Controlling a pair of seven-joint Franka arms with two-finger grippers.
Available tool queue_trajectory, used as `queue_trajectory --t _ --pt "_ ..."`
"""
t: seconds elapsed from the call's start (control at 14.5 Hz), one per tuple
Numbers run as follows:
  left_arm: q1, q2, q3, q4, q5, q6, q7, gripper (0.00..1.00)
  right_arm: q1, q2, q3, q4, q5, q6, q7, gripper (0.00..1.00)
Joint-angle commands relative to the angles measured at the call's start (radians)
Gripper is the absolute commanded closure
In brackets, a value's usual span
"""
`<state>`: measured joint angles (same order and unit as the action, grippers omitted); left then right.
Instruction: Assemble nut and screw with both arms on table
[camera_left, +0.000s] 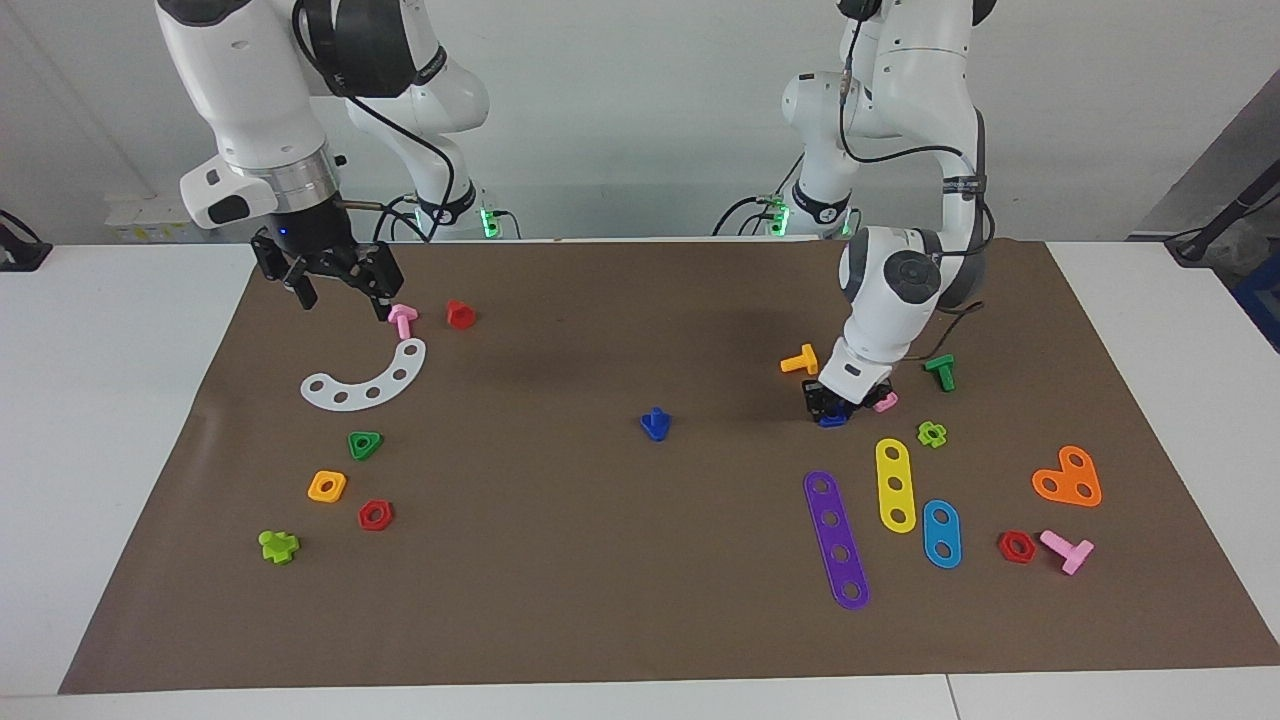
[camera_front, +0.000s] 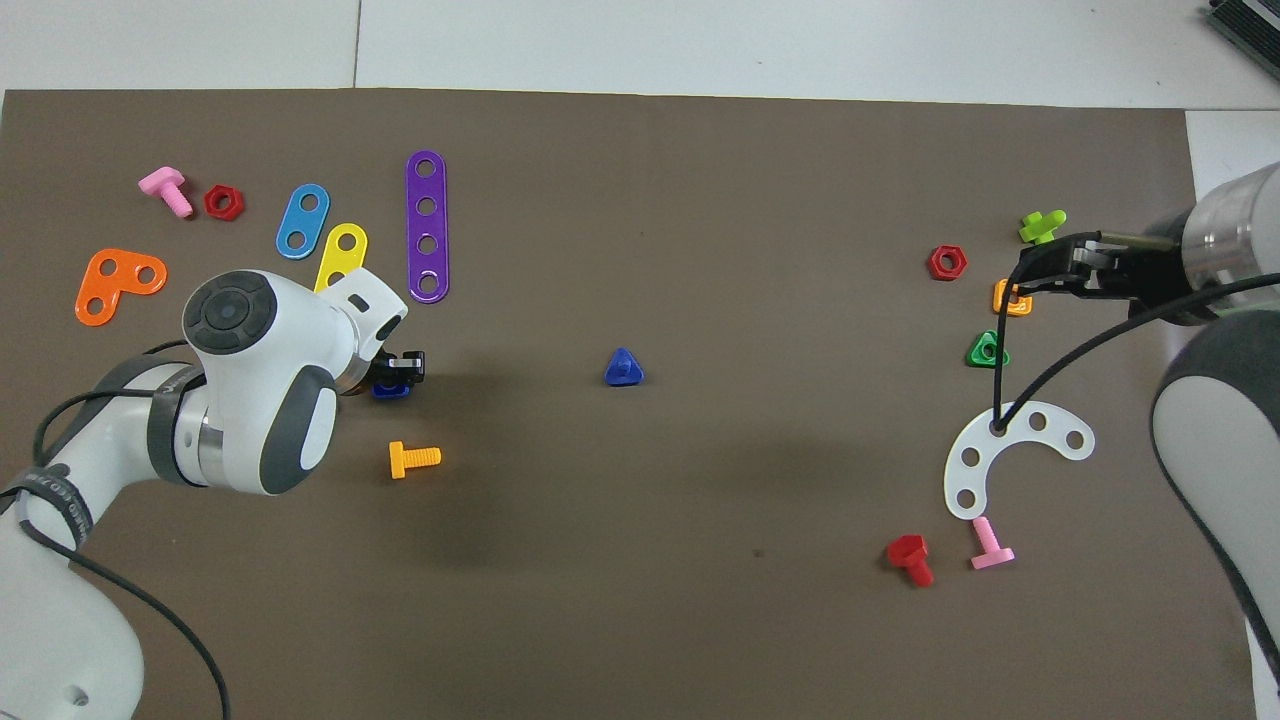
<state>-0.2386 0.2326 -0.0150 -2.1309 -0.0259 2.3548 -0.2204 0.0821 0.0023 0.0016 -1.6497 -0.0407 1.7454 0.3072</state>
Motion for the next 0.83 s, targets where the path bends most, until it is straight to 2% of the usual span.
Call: queue_trajectory --t 0.0,0.21,0.34,0.48,0.76 --pt "-0.048 0.004 0.013 0.086 -0.003 -0.089 -0.029 1.00 -0.008 -0.005 0.008 0.011 0.021 -0.020 -0.013 0.00" --pt "-0.141 0.030 0.012 0.166 -0.009 -0.111 -0.184 1.00 -0.010 -0.007 0.008 0.011 0.021 -0.026 -0.016 0.00" --pt "-0.226 0.043 0.013 0.198 -0.064 -0.109 -0.246 1.00 -0.008 -0.010 0.008 0.011 0.021 -0.029 -0.013 0.00" --pt "-0.290 0.080 0.013 0.280 -0.106 -0.130 -0.325 1.00 -0.010 -0.010 0.008 0.007 0.021 -0.027 -0.013 0.00" --pt "-0.366 0.143 0.013 0.403 -0.166 -0.117 -0.424 1.00 -0.008 -0.010 0.009 0.005 0.021 -0.026 -0.014 0.00"
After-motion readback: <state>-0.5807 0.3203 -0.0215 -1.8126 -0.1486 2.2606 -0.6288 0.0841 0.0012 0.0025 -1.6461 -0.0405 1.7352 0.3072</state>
